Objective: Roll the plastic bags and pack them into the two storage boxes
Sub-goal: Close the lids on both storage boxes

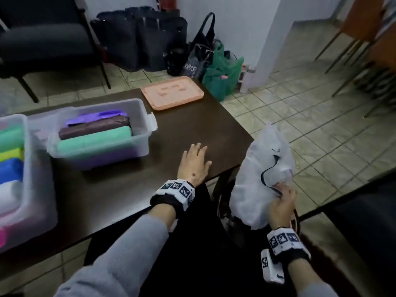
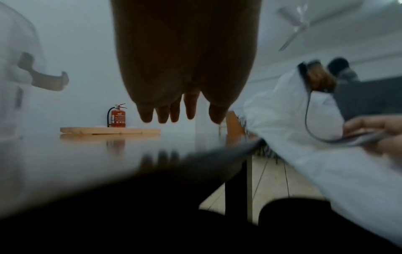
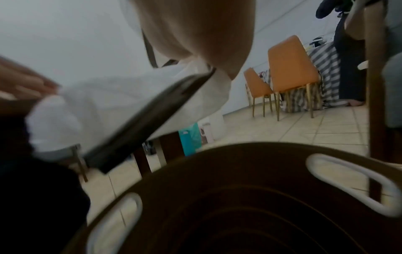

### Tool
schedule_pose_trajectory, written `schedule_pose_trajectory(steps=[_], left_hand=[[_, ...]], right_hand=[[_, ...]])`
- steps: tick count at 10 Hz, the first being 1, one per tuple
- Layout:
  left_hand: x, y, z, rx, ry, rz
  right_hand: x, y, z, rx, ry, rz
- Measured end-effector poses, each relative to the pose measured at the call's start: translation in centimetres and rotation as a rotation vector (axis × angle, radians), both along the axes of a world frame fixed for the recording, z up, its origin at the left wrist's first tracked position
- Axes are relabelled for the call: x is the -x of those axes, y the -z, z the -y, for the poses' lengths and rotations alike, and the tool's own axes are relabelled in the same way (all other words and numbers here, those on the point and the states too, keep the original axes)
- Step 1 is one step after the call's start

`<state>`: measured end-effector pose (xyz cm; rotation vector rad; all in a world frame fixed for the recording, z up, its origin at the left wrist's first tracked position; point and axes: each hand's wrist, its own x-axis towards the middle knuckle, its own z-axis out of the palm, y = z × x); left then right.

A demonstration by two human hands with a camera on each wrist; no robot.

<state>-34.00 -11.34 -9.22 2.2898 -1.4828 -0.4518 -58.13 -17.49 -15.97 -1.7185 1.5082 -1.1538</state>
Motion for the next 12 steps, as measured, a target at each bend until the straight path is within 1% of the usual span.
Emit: schedule_pose_trajectory(steps=[1,2,3,4,5,6,7,8,9,10,11,12], left_hand=[[0.0,2.6,-0.8,0.017,-0.032,0.151],[0.0,3.4,-0.8,0.051,-0.068,0.176],[-0.1,3.5,-0.9,0.067,-0.068,0.169],[-0.1,3.6,-0.9,0.069,-0.074,0.18],[0.0,3.8,-0.9,0.075,-0.076,0.182],[0.0,3.9,-0.8,0.076,-0.079,0.191],[0.0,4.0,-0.9,0.074,-0.078,0.205],[-0.1,4.0,-0.9,0.073,-0.079,0.204],[0.0,4.0,-0.9,0.062,-0.078,0.209],[0.0,3.9,-0.9,0.046,-0.073,0.209],[0.1,3.7,-0.9,0.011,-0.057,0.203],[0.0,3.5,-0.9,-0.029,-0.042,0.182]], right_hand=[[0.6,3.6,-2.6,-0.076,0.055,-0.204],[0.6,7.2,-4.4,-0.249,-0.039,-0.528],[0.3,8.9,-5.2,-0.526,-0.119,-0.765],[-0.1,11.7,-4.4,-0.98,-0.315,-0.908],[-0.7,11.2,-3.9,-1.072,-0.458,-0.982],[-1.4,9.7,-3.4,-0.816,-0.166,-0.866],[-2.1,8.2,-3.3,-0.487,-0.148,-0.885],[-2.3,8.9,-2.7,-0.559,-0.373,-1.007],[-2.5,9.4,-2.8,-0.809,-0.509,-1.06],[-2.4,9.6,-3.3,-0.892,-0.522,-1.112],[-2.6,8.5,-3.3,-0.911,-0.458,-1.044],[-3.7,5.9,-2.2,-0.831,-0.391,-1.08]])
